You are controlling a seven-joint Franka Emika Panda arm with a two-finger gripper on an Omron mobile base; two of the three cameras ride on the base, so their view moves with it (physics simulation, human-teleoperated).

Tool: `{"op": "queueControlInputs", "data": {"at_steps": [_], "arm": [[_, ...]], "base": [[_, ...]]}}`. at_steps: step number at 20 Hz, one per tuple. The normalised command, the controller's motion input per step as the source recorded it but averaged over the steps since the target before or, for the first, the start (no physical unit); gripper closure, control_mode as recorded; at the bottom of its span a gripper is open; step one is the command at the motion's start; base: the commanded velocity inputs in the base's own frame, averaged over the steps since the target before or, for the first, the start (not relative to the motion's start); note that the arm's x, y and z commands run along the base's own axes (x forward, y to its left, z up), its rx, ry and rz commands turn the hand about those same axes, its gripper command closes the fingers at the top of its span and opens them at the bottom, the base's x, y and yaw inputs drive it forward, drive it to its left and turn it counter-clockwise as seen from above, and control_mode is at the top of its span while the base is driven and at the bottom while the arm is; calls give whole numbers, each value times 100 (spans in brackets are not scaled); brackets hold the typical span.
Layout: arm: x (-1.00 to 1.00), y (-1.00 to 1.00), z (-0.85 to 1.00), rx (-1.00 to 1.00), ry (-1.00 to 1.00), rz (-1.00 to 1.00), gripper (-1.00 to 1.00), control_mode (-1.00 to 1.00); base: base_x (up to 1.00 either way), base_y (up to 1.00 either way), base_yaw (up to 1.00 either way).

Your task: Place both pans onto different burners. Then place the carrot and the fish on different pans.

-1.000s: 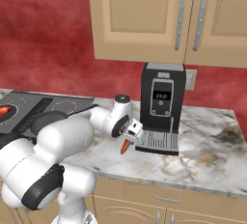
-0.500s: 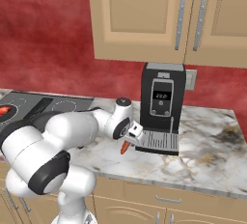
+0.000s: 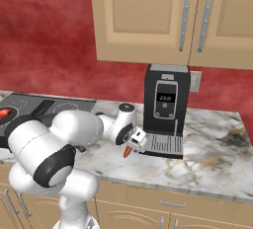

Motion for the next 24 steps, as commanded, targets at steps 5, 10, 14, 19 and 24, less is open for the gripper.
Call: {"op": "queueControlInputs", "data": {"at_steps": [5, 10, 14, 19, 24], "arm": [[4, -1, -16, 0, 0, -4, -100, -100], [3, -3, -14, 0, 0, -5, -100, -100], [2, -3, -14, 0, 0, -5, -100, -100], [1, -2, -14, 0, 0, -4, 100, -100], [0, -4, -1, 1, 0, -4, 100, -100]], "base": [[0, 0, 0], [0, 0, 0], [0, 0, 0], [0, 0, 0], [0, 0, 0]]}}
